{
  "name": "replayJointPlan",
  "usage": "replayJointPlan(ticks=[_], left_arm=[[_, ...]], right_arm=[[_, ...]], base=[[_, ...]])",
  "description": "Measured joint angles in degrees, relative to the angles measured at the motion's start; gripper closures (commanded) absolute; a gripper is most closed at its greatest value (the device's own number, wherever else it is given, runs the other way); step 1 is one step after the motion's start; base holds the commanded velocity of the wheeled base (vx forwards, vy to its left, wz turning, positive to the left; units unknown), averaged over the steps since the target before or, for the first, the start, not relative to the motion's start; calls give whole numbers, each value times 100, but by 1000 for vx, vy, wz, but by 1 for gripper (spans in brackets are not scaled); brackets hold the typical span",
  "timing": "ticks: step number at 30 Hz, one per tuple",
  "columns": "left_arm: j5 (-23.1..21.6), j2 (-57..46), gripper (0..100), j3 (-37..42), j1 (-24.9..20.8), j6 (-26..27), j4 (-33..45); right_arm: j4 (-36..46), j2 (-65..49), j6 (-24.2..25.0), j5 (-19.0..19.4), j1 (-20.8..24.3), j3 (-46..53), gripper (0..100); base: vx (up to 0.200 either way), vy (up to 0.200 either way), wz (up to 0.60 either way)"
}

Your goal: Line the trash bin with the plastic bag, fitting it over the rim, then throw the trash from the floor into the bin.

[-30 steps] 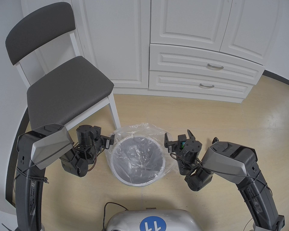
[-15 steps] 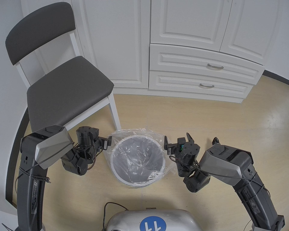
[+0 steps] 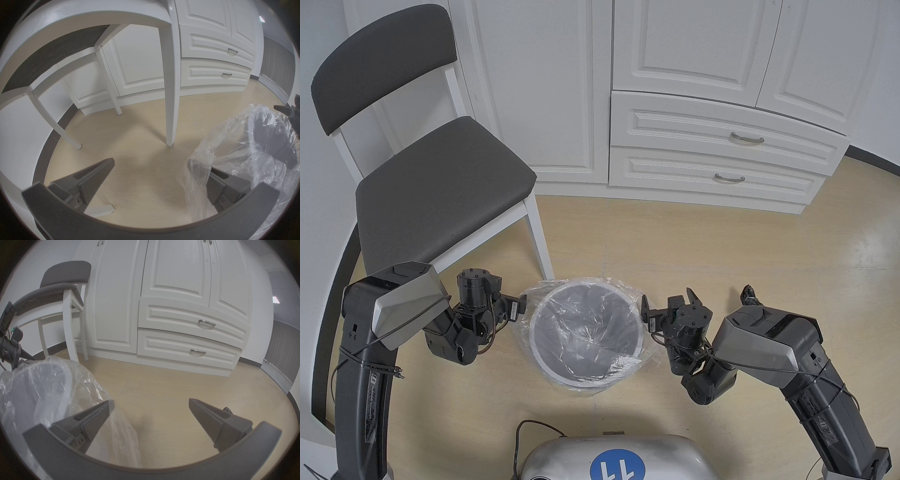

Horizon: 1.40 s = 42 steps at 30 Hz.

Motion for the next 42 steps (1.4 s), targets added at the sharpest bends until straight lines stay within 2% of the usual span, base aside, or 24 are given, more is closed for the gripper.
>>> replayJointPlan(ticks=[11, 16, 23, 28, 33, 42], left_arm=[[-112, -328, 0, 500, 16, 35, 22], [-396, -689, 0, 929, 0, 61, 98], [-733, -1158, 0, 1395, 0, 126, 600], [-837, -1254, 0, 1445, 63, 239, 1031], [-981, -1113, 0, 1384, 74, 272, 1128], [-989, -656, 0, 1018, 88, 239, 1341]], right_arm=[[-9, -243, -2, 0, -41, 407, 0], [35, -634, -13, 9, -43, 907, 0], [196, -1117, -17, 55, -30, 1430, 0], [257, -1248, -33, 74, -34, 1590, 0], [345, -1279, -38, 83, -41, 1714, 0], [492, -1097, -38, 105, -28, 1758, 0]], base=[[0, 0, 0], [0, 0, 0], [0, 0, 0], [0, 0, 0], [0, 0, 0], [0, 0, 0]])
